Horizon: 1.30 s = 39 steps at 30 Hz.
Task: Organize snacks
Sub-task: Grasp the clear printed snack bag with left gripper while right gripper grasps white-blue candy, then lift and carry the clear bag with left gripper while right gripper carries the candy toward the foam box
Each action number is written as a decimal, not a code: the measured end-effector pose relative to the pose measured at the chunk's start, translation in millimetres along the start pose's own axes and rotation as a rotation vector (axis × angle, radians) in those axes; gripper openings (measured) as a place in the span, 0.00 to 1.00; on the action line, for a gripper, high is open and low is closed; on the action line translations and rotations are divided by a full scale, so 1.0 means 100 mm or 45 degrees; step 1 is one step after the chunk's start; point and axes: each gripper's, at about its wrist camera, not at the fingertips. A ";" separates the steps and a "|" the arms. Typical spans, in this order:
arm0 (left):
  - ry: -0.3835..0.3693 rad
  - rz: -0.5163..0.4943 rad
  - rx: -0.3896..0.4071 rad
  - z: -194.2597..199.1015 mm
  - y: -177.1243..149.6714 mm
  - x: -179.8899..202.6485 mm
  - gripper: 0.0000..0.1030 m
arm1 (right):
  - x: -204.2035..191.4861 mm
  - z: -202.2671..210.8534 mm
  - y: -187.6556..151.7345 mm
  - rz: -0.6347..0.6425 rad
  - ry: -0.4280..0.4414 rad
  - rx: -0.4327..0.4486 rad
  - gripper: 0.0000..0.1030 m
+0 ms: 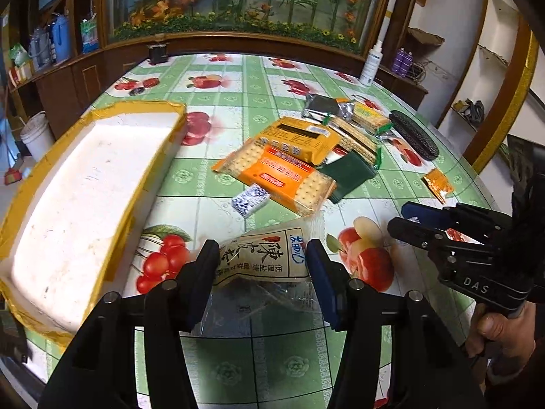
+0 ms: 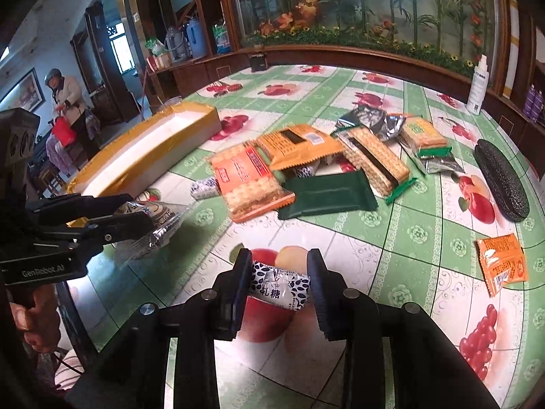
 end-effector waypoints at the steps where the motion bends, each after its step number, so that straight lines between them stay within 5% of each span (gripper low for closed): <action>1: 0.011 0.004 0.007 0.01 0.01 -0.01 0.50 | -0.02 0.00 0.03 0.004 0.004 0.007 0.33; 10: 0.068 0.043 0.049 0.11 0.06 -0.16 0.50 | -0.16 0.00 0.15 0.028 0.047 0.033 0.33; 12: 0.087 0.049 0.062 0.14 0.08 -0.19 0.16 | -0.18 0.00 0.16 0.031 0.056 0.036 0.33; 13: 0.086 0.058 0.066 0.16 0.09 -0.21 0.10 | -0.19 -0.01 0.18 0.032 0.062 0.038 0.33; 21: 0.104 0.092 0.102 0.23 0.15 -0.36 0.10 | -0.31 -0.07 0.25 0.058 0.093 0.038 0.33; 25: 0.065 0.021 0.039 0.18 0.09 -0.30 0.11 | -0.37 -0.10 0.26 0.069 0.101 0.032 0.33; 27: 0.110 -0.034 0.016 0.14 0.03 -0.20 0.36 | -0.37 -0.11 0.26 0.069 0.104 0.032 0.33; 28: 0.137 -0.058 0.019 0.11 0.00 -0.15 0.69 | -0.36 -0.12 0.26 0.066 0.106 0.032 0.33; 29: 0.154 -0.075 0.041 0.10 -0.02 -0.11 0.86 | -0.35 -0.12 0.26 0.064 0.107 0.030 0.33; 39: 0.307 -0.229 -0.092 -0.37 -0.10 0.01 0.86 | -0.15 -0.08 0.18 -0.003 0.099 0.030 0.33</action>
Point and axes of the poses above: each gripper's, at about its wrist camera, not at the fingertips, and z roughly against the way its jaws point, x to its right, y to its top, and after that the axes turned 8 degrees about z, right-handed
